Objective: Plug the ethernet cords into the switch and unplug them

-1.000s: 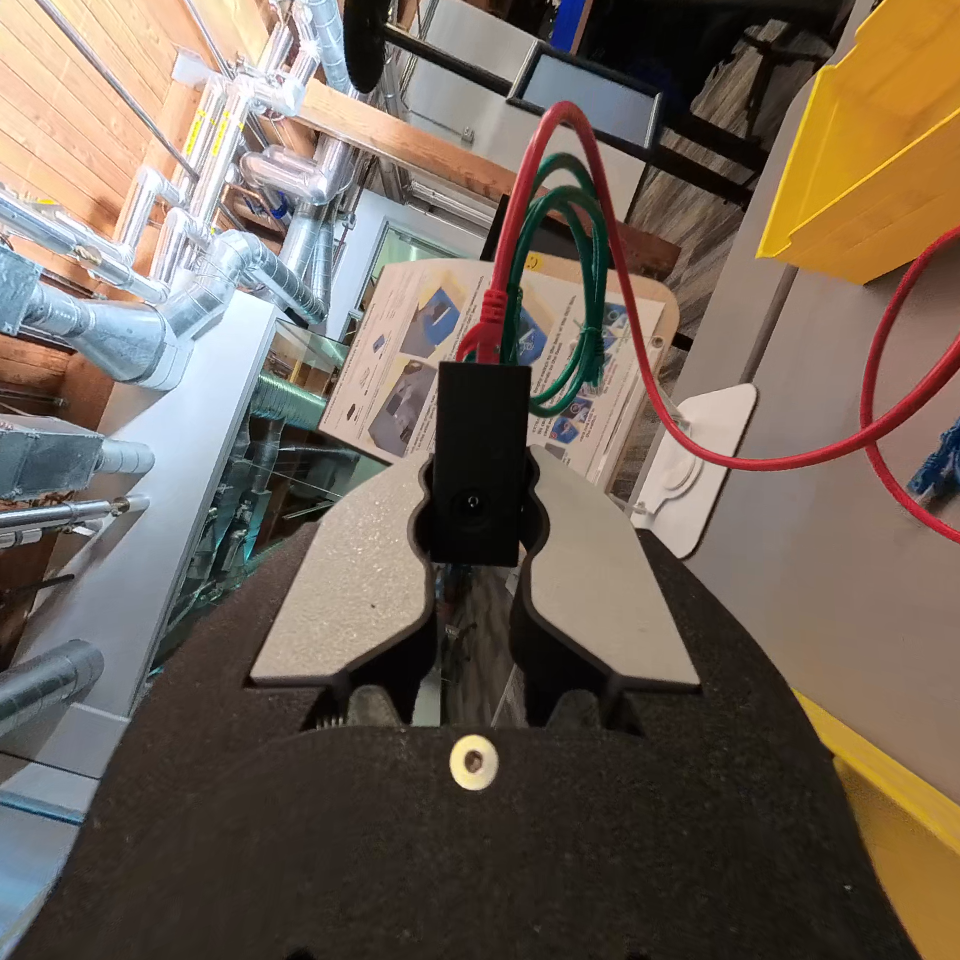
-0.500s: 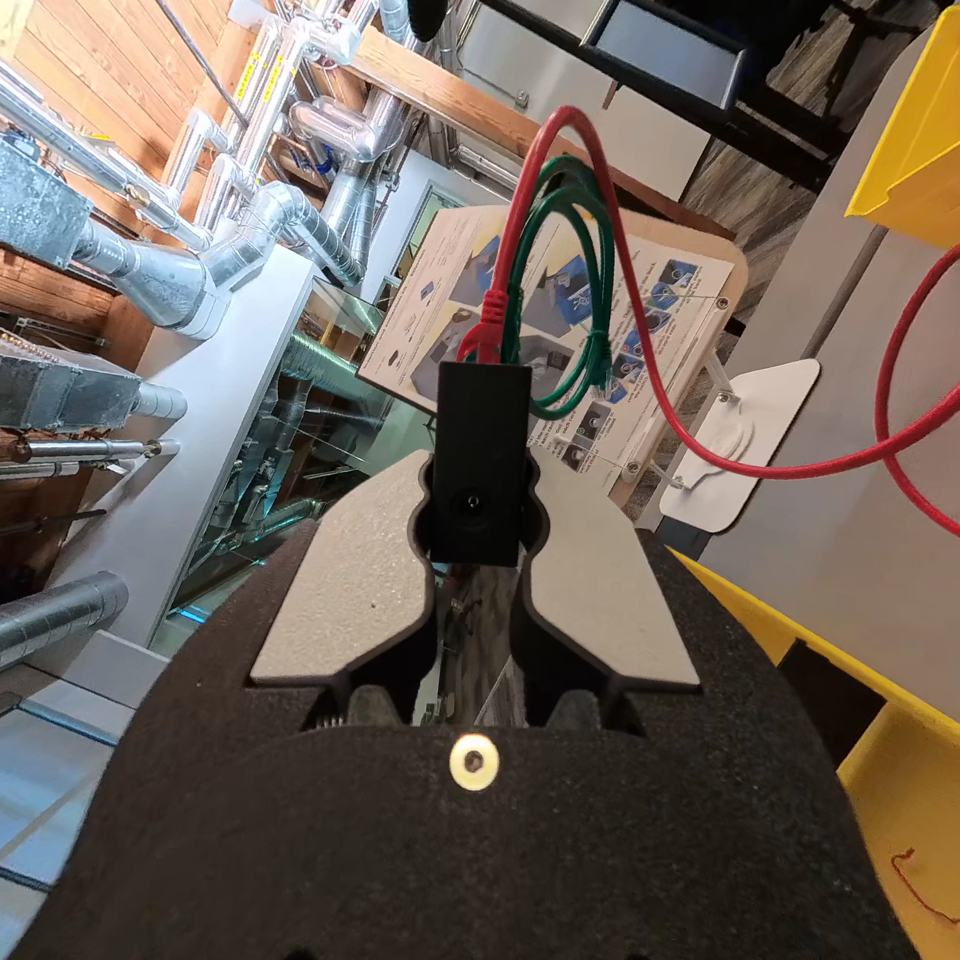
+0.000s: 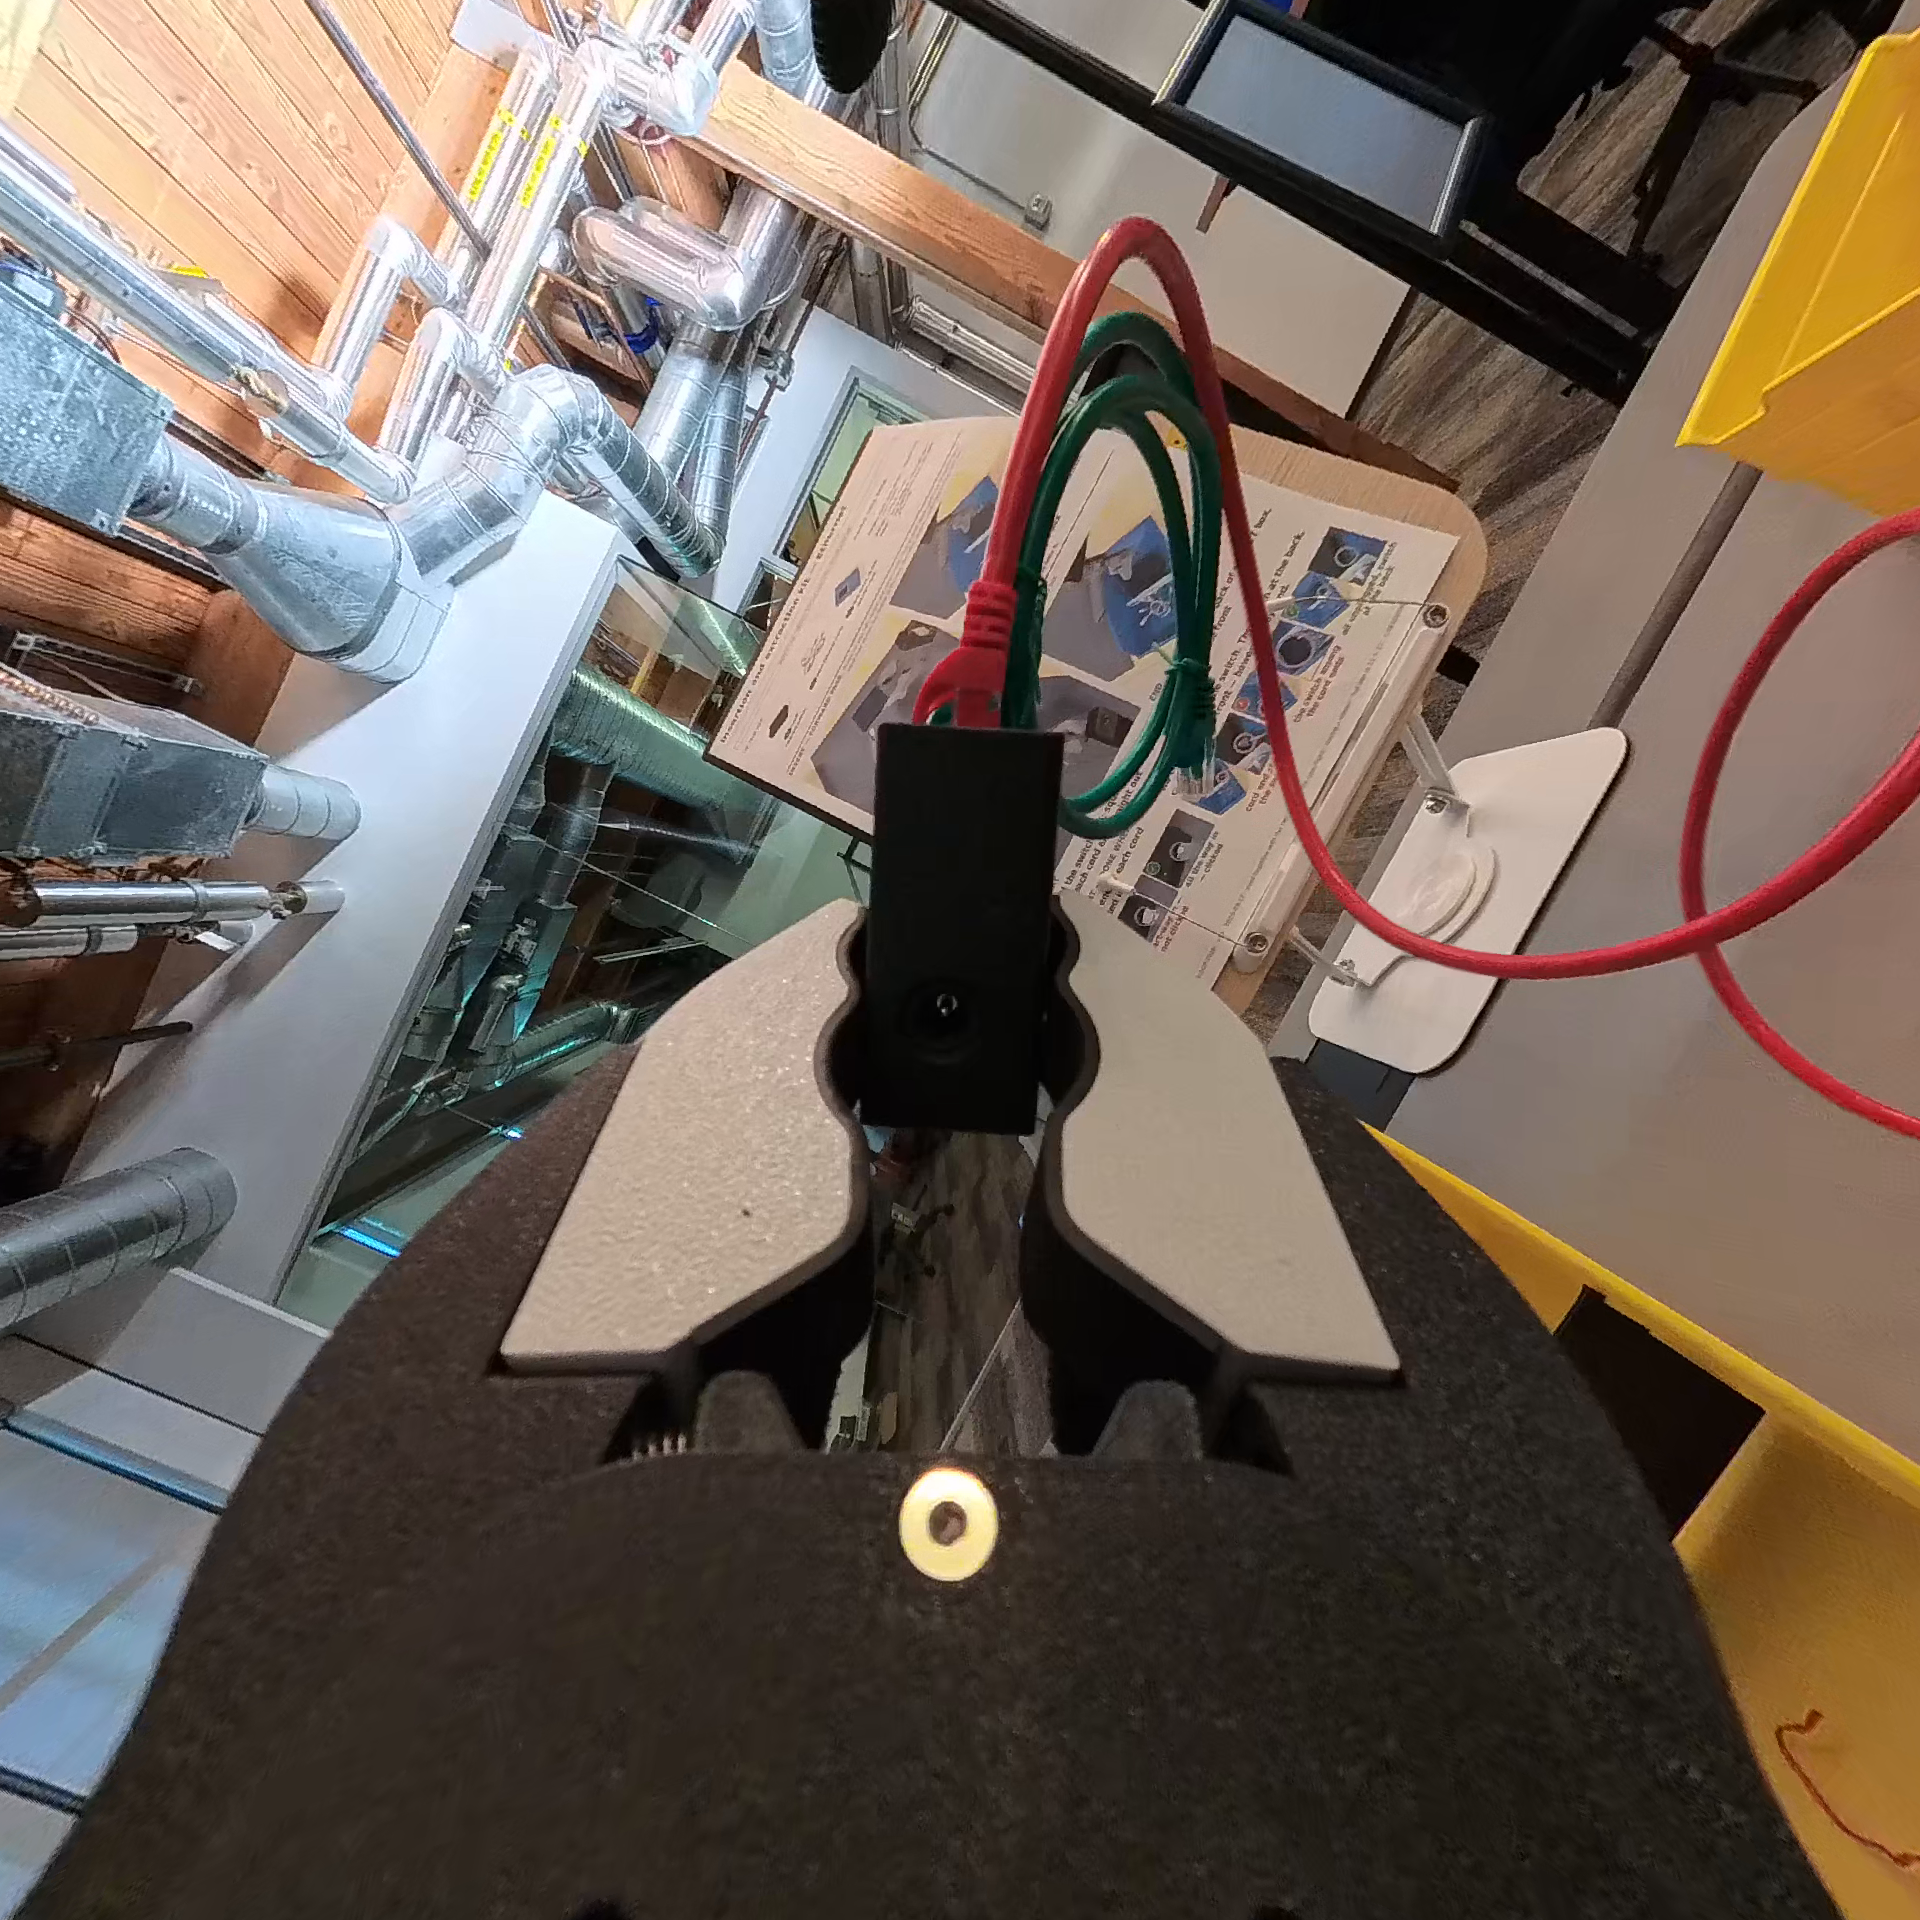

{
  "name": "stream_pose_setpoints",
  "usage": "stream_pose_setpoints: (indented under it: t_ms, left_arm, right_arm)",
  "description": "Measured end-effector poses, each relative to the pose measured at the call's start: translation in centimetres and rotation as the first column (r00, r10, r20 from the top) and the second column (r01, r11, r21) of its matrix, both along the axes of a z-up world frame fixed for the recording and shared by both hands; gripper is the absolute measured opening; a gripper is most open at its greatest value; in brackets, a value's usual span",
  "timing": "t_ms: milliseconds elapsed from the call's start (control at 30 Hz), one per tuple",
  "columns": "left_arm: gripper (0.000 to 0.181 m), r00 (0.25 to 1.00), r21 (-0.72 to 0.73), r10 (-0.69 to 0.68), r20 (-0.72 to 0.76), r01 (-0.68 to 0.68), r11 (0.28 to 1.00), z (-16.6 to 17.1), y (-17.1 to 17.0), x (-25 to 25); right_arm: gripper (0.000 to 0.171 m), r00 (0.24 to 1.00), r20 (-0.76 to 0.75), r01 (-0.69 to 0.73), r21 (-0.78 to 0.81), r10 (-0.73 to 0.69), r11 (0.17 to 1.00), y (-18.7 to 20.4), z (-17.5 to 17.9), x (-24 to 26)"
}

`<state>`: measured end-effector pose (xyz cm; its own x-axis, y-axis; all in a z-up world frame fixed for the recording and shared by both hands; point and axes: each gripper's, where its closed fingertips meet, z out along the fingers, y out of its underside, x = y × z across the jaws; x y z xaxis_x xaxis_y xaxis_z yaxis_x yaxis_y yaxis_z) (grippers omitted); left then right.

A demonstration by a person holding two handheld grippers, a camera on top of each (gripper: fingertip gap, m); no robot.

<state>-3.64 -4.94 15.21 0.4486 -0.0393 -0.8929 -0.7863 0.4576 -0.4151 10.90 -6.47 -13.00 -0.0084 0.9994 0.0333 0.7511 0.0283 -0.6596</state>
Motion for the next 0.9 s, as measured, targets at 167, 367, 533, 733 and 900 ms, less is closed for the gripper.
stream_pose_setpoints:
  t_ms: [167, 367, 533, 733, 900]
  left_arm:
    - [0.029, 1.0, 0.005, 0.024, 0.008, -0.024, 1.0, 0.2, 0.1, -0.6]
    - [0.03, 0.999, 0.007, 0.042, 0.018, -0.042, 0.999, 0.3, 0.2, -1.2]
    - [0.029, 0.999, 0.01, 0.04, 0.014, -0.04, 0.999, 0.3, 0.1, -1.0]
    - [0.029, 0.999, 0.008, 0.05, 0.002, -0.05, 0.999, 0.2, 0.3, -0.9]
    - [0.029, 0.998, 0.004, 0.055, 0.001, -0.055, 0.998, 0.1, 0.3, -0.9]
  right_arm:
    - [0.021, 0.994, -0.052, 0.105, 0.217, -0.096, 0.971, 3.3, 1.4, -0.1]
    - [0.015, 0.999, -0.032, 0.024, 0.496, -0.009, 0.868, 3.9, 1.8, -0.3]
    - [0.02, 0.986, -0.09, 0.161, 0.335, -0.138, 0.928, 4.2, 2.7, -0.8]
    - [0.019, 0.977, -0.006, 0.158, 0.688, -0.213, 0.708, 8.5, 2.3, 1.6]
    - [0.022, 0.972, -0.018, 0.201, 0.587, -0.236, 0.784, 9.1, 0.4, 1.1]
